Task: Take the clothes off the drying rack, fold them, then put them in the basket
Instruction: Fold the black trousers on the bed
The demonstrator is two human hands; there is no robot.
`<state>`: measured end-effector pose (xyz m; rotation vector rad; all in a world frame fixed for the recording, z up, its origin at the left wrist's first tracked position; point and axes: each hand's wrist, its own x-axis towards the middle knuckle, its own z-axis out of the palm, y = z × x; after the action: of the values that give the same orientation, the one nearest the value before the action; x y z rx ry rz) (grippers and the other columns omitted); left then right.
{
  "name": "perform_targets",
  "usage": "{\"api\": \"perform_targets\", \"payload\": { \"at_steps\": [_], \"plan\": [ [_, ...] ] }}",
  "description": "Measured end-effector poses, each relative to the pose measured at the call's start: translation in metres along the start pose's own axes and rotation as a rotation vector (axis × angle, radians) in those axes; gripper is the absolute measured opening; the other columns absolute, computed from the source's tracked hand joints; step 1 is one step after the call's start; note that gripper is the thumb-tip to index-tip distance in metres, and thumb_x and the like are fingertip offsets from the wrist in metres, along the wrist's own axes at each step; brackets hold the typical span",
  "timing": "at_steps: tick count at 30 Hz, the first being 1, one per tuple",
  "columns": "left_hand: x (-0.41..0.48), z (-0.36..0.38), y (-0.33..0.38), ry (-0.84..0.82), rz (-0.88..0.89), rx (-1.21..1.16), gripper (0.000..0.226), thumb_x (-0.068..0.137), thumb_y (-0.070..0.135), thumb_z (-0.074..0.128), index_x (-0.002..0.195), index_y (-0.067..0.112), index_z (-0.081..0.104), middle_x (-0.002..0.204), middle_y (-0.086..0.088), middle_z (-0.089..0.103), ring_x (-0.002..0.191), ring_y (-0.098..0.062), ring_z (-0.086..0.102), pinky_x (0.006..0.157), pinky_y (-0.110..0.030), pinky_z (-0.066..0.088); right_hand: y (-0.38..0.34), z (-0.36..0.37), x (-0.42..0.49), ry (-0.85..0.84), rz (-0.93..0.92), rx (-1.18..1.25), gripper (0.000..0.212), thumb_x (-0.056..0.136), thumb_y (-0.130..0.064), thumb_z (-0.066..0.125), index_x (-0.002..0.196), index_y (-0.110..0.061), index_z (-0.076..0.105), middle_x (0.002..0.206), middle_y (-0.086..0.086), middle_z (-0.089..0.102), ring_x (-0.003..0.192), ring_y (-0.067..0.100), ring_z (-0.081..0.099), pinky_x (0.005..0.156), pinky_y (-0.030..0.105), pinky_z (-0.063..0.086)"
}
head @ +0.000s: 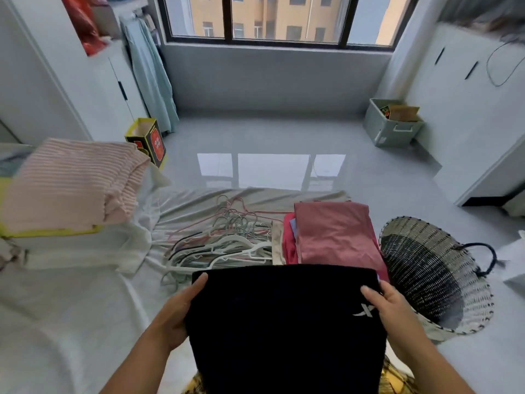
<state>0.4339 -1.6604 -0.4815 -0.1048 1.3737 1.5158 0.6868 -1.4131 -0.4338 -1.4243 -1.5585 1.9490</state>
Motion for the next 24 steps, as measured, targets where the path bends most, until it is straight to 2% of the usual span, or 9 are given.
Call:
{"api": "perform_targets", "payload": {
  "at_steps": [5, 9, 12, 14, 17, 19, 21, 24],
  "plan": [
    [-0.089, -0.008, 0.027, 0.076, 0.193, 0.083, 0.028, 0.088, 0.017, 0.058, 0.11, 0.0, 0.063, 0.096, -0.016, 0.071, 0.078, -0.025, 0.07, 0.06, -0.025, 0.057, -0.042, 0.017, -0.074, -0.087, -0.049, -0.002, 0.015, 0.097, -0.01, 0.046, 0.103, -0.011, 0.059, 0.102, 0.013, 0.065, 0.092, 0.029, 0.063, 0.09, 0.044, 0.047],
    [-0.169, -0.009, 0.036, 0.121, 0.346, 0.064, 0.022, 0.088, 0.015, 0.059, 0.104, 0.001, 0.065, 0.089, -0.013, 0.073, 0.072, -0.022, 0.07, 0.059, -0.024, 0.057, -0.058, 0.042, -0.14, -0.08, -0.176, -0.028, 0.02, 0.096, -0.013, 0.049, 0.112, -0.008, 0.06, 0.103, 0.014, 0.066, 0.09, 0.029, 0.063, 0.081, 0.038, 0.05],
    [-0.231, -0.003, 0.044, 0.121, 0.471, 0.019, 0.018, 0.088, 0.016, 0.058, 0.099, 0.005, 0.066, 0.082, -0.008, 0.074, 0.068, -0.019, 0.07, 0.057, -0.024, 0.057, -0.066, 0.061, -0.192, -0.102, -0.287, -0.042, 0.024, 0.095, -0.02, 0.053, 0.116, -0.013, 0.06, 0.109, 0.01, 0.066, 0.1, 0.029, 0.062, 0.094, 0.045, 0.049],
    [-0.276, 0.004, 0.048, 0.119, 0.551, 0.012, 0.015, 0.088, 0.016, 0.057, 0.098, 0.007, 0.065, 0.079, -0.005, 0.074, 0.068, -0.017, 0.07, 0.057, -0.024, 0.057, -0.07, 0.072, -0.229, -0.131, -0.343, -0.044, 0.024, 0.094, -0.024, 0.054, 0.114, -0.014, 0.061, 0.106, 0.007, 0.067, 0.1, 0.027, 0.063, 0.093, 0.046, 0.049],
    [-0.344, 0.018, 0.051, 0.107, 0.68, 0.075, 0.013, 0.089, 0.015, 0.057, 0.098, 0.01, 0.066, 0.083, -0.002, 0.074, 0.075, -0.016, 0.071, 0.063, -0.023, 0.057, -0.084, 0.087, -0.288, -0.187, -0.382, 0.067, 0.012, 0.094, -0.014, 0.053, 0.102, -0.01, 0.061, 0.097, 0.01, 0.067, 0.092, 0.029, 0.063, 0.078, 0.039, 0.054],
    [-0.389, 0.027, 0.053, 0.127, 0.79, 0.12, 0.011, 0.089, 0.013, 0.058, 0.091, 0.014, 0.069, 0.084, -0.002, 0.074, 0.079, -0.015, 0.07, 0.07, -0.023, 0.056, -0.095, 0.103, -0.324, -0.249, -0.417, 0.102, 0.008, 0.093, -0.011, 0.055, 0.095, -0.013, 0.061, 0.098, 0.012, 0.067, 0.092, 0.031, 0.064, 0.083, 0.044, 0.052],
    [-0.427, 0.037, 0.057, 0.188, 0.906, 0.157, 0.01, 0.089, 0.014, 0.059, 0.088, 0.017, 0.069, 0.087, -0.002, 0.073, 0.082, -0.015, 0.068, 0.075, -0.025, 0.055, -0.106, 0.122, -0.357, -0.278, -0.494, 0.108, 0.009, 0.091, -0.009, 0.057, 0.098, -0.011, 0.063, 0.097, 0.012, 0.068, 0.089, 0.029, 0.065, 0.086, 0.044, 0.051],
    [-0.471, 0.05, 0.062, 0.215, 1.024, 0.224, 0.01, 0.089, 0.016, 0.06, 0.083, 0.019, 0.067, 0.083, 0.0, 0.07, 0.074, -0.009, 0.067, 0.067, -0.019, 0.055, -0.121, 0.155, -0.401, -0.325, -0.582, 0.102, 0.01, 0.09, -0.01, 0.059, 0.098, -0.011, 0.064, 0.096, 0.011, 0.07, 0.085, 0.026, 0.066, 0.084, 0.041, 0.053]
  ]
}}
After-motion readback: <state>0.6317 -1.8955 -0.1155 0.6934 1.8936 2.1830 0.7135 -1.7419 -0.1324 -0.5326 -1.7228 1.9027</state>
